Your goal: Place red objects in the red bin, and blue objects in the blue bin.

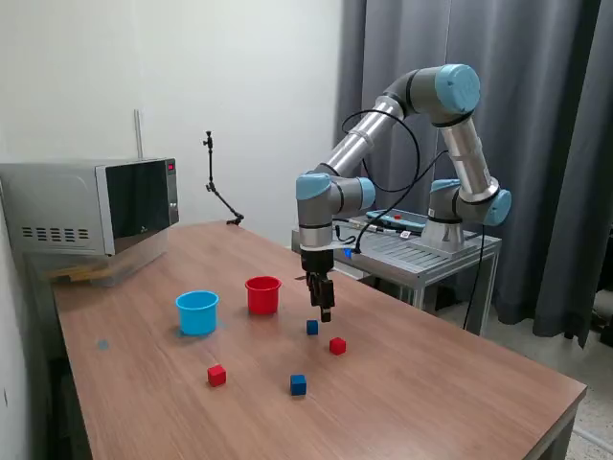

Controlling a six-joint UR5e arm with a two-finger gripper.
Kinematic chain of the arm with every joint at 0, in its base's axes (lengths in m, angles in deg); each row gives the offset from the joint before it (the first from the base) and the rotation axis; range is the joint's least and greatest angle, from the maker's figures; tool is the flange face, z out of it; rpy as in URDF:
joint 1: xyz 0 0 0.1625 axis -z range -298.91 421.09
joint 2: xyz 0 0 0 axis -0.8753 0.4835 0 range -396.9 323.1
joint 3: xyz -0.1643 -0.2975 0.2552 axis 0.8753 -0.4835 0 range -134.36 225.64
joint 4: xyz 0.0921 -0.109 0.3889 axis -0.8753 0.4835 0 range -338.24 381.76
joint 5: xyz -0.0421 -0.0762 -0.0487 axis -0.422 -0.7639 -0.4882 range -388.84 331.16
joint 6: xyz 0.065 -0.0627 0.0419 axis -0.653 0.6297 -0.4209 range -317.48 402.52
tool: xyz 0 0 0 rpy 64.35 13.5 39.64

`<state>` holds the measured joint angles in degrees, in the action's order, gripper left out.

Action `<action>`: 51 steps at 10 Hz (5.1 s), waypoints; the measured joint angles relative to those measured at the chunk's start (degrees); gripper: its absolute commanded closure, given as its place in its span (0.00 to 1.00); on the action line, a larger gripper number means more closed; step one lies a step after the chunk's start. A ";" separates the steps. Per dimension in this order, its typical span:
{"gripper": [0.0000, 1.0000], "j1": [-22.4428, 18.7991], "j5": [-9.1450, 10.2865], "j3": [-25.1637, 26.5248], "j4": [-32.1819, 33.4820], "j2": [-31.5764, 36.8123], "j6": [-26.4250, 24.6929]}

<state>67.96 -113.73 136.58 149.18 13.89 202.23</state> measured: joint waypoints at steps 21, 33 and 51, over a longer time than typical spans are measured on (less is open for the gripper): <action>1.00 -0.21 -4.12 -0.37 7.31 -3.77 2.71; 1.00 2.77 -7.50 -9.81 0.32 6.15 2.57; 1.00 7.12 -7.13 -33.31 4.05 -15.32 2.36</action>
<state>75.08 -120.86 103.27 153.23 -1.43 204.59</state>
